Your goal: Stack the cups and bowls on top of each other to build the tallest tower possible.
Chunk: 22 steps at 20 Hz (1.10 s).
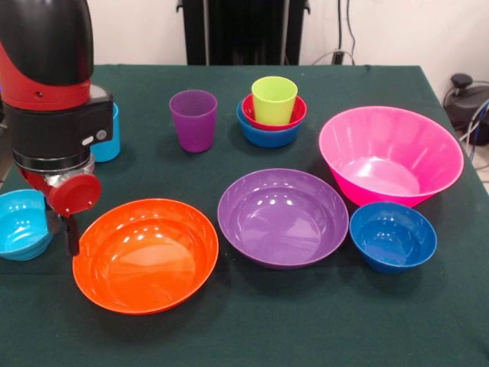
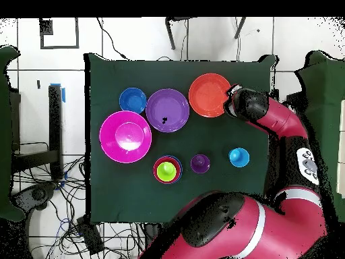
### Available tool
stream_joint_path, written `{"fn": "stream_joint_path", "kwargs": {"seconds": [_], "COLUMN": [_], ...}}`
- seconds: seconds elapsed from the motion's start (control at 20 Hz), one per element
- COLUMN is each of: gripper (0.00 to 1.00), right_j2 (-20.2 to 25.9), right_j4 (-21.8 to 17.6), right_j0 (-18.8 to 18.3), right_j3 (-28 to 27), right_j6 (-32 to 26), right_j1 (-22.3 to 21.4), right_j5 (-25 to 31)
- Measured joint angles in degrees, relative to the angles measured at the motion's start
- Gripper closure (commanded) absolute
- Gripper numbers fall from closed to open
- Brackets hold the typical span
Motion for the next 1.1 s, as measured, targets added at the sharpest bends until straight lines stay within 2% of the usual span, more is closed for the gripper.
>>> {"fn": "stream_joint_path", "kwargs": {"seconds": [1.1], "gripper": [0.0], "right_j2": [-0.2], "right_j4": [-0.2], "right_j0": [-0.8], "right_j3": [0.0], "right_j6": [0.0], "right_j1": [-1.5], "right_j5": [0.0]}}
